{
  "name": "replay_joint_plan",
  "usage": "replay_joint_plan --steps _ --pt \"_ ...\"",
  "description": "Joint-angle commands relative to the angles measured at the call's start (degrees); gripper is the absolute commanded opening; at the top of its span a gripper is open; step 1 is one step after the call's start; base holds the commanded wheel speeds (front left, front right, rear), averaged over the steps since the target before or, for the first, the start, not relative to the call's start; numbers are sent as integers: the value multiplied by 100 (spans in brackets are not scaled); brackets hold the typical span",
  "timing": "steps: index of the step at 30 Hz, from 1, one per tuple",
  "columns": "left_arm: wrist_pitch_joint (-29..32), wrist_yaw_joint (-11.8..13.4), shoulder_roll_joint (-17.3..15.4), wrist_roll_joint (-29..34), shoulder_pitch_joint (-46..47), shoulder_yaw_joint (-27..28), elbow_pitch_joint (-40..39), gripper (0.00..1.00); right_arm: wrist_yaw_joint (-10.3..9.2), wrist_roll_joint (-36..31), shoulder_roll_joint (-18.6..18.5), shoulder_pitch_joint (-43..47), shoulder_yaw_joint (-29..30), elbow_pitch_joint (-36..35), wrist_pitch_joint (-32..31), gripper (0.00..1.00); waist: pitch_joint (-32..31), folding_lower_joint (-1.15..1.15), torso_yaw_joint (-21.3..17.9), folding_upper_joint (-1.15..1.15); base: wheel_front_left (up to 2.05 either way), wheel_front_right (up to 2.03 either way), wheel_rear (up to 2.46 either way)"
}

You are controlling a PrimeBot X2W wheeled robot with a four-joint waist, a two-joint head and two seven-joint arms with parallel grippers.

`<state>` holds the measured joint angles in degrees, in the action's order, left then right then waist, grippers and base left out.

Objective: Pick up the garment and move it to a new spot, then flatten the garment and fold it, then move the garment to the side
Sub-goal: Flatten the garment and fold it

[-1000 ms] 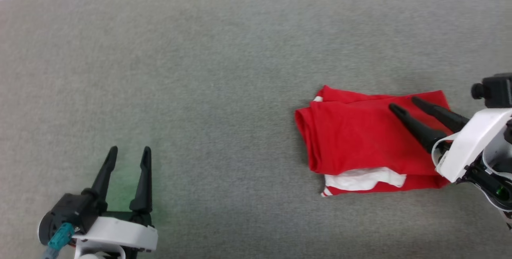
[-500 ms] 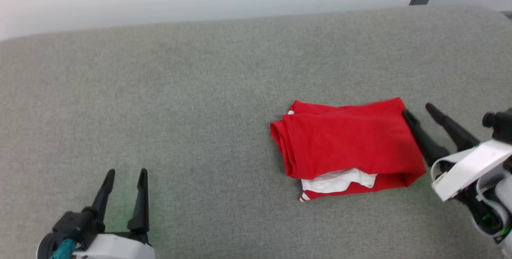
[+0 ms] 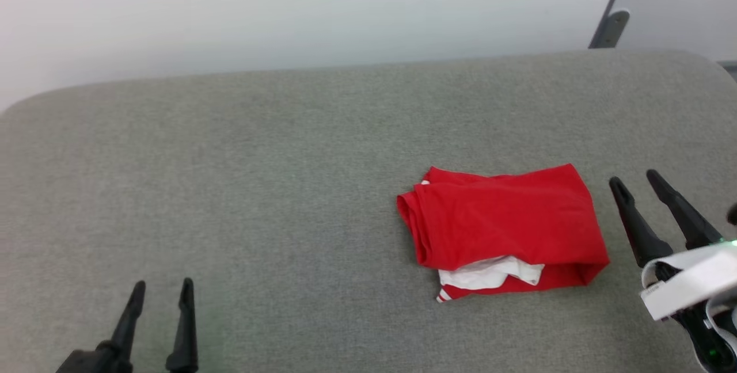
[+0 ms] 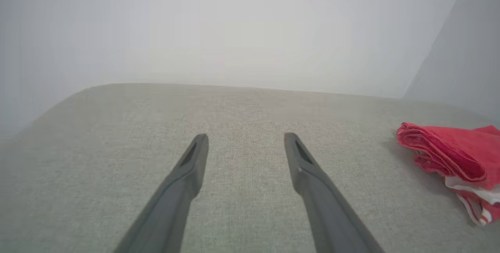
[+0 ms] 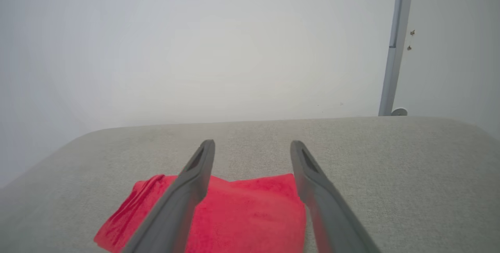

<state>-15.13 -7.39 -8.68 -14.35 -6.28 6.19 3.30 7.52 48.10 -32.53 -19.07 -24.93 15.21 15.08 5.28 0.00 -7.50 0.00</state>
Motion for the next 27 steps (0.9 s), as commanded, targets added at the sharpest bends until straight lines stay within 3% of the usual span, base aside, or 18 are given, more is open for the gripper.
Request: replay_joint_plan --steps 1,16,27 --pt "4 -13 -18 51 -107 46 -69 100 -7 -97 31 213 200 -123 4 100 -81 0 110 0 0 0 0" --pt "4 -13 22 69 -607 45 -701 100 -7 -808 173 1902 1619 -1185 4 100 -55 0 271 0 0 0 0" --pt "4 -13 -2 -19 -528 -66 -670 100 -7 -1053 383 1989 1823 -1462 -94 100 11 0 292 0 0 0 0"
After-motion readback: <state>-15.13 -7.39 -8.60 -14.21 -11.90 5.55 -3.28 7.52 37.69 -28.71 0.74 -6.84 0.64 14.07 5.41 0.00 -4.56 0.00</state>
